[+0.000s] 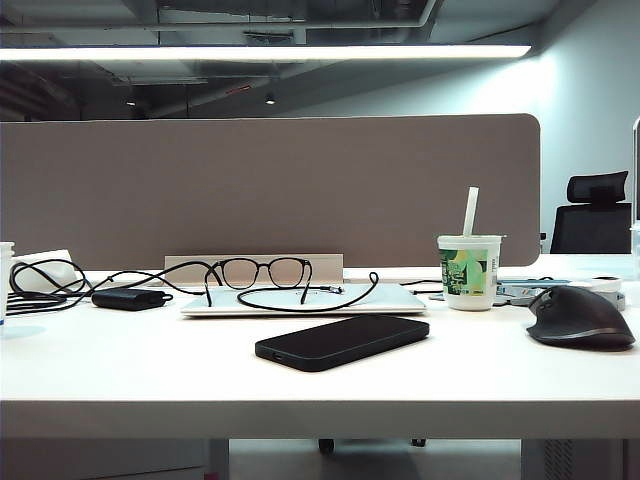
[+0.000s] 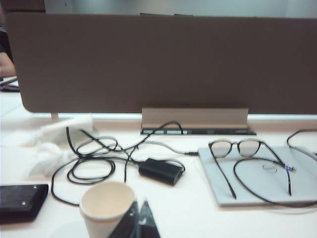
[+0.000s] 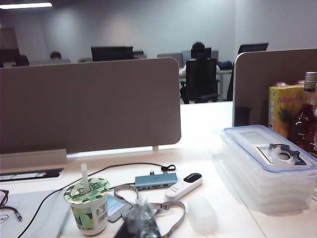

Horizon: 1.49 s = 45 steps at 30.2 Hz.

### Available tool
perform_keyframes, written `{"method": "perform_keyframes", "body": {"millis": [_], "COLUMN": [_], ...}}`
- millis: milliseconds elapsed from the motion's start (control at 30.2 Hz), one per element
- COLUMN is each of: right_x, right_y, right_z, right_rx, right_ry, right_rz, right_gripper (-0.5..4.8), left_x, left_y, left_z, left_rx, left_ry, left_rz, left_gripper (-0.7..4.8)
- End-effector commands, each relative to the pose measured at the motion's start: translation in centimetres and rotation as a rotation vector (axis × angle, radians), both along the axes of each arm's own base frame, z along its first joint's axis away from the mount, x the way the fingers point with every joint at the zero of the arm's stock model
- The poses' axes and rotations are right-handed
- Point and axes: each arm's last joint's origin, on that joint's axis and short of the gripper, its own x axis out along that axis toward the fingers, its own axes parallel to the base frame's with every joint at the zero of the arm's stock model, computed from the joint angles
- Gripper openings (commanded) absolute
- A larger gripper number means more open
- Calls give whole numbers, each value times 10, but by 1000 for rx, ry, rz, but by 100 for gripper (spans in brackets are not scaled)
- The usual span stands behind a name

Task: Pick up the black phone, pick up the charger plug, insert the charger plug into the phone's charging port, and finally place the connected phone back on the desk.

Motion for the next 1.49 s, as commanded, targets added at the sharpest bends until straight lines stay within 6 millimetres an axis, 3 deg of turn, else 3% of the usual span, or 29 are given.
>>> {"method": "perform_keyframes", "body": {"millis": [33,430,629,860,1059,1324,1489], "right_x": [5,56,81,99,98,90,90], "right_y": [0,4,23,65,94,105,105], "right_z": [24,97,114,112,99,78,66], "right_rx": [-3,-2,-14,-47,-108,-47,-37], "right_ry": [14,149,188,263,421,672,799], "right_rz": [0,52,178,390,483,536,517], "right_gripper": [-6,-6,-6,-6,-6,-6,-6], "left_x": [2,36,61,90,110,126,135], "left_y": [0,2,0,-15,-38,-62,-69], "left_z": [17,80,103,119,127,118,106], "left_rx": [-21,-110,-125,-125,-114,-105,-103], "left_ry": [-2,76,120,185,277,377,454], "left_rz": [1,4,-94,-204,-317,-512,-537], "left_gripper": [-6,-6,-6,-6,-6,-6,-6]}}
